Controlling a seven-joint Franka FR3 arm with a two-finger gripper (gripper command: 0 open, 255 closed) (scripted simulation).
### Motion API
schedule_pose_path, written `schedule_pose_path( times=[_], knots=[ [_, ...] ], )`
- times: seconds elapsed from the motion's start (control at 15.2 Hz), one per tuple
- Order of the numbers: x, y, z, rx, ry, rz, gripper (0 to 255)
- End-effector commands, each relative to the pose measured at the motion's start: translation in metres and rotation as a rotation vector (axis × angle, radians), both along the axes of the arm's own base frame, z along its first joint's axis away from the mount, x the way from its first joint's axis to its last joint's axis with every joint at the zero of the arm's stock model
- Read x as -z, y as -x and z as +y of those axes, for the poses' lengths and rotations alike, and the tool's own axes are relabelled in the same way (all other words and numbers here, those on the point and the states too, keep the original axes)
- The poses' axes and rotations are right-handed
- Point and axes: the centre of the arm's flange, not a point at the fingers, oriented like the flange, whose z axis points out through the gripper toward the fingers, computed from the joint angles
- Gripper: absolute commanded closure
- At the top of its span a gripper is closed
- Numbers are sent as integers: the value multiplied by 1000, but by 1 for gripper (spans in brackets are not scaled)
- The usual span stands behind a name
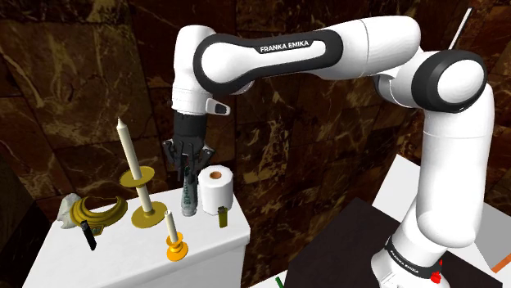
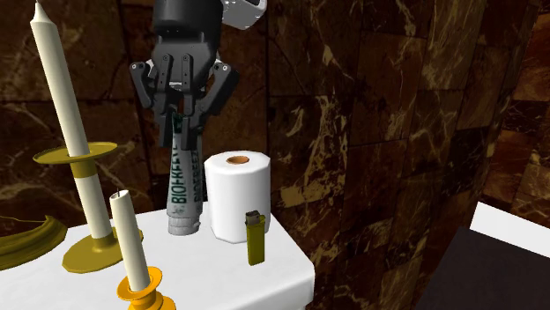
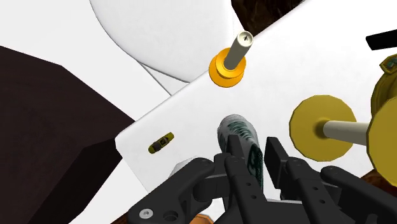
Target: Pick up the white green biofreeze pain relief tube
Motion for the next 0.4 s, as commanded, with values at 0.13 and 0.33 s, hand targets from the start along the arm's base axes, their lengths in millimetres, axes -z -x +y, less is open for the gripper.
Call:
schedule_pose_path(
  times=[0.13,0.33],
  knots=[
    [-21,0,0,0,0,0,255],
    [-27,0,0,0,0,0,255]
  ],
)
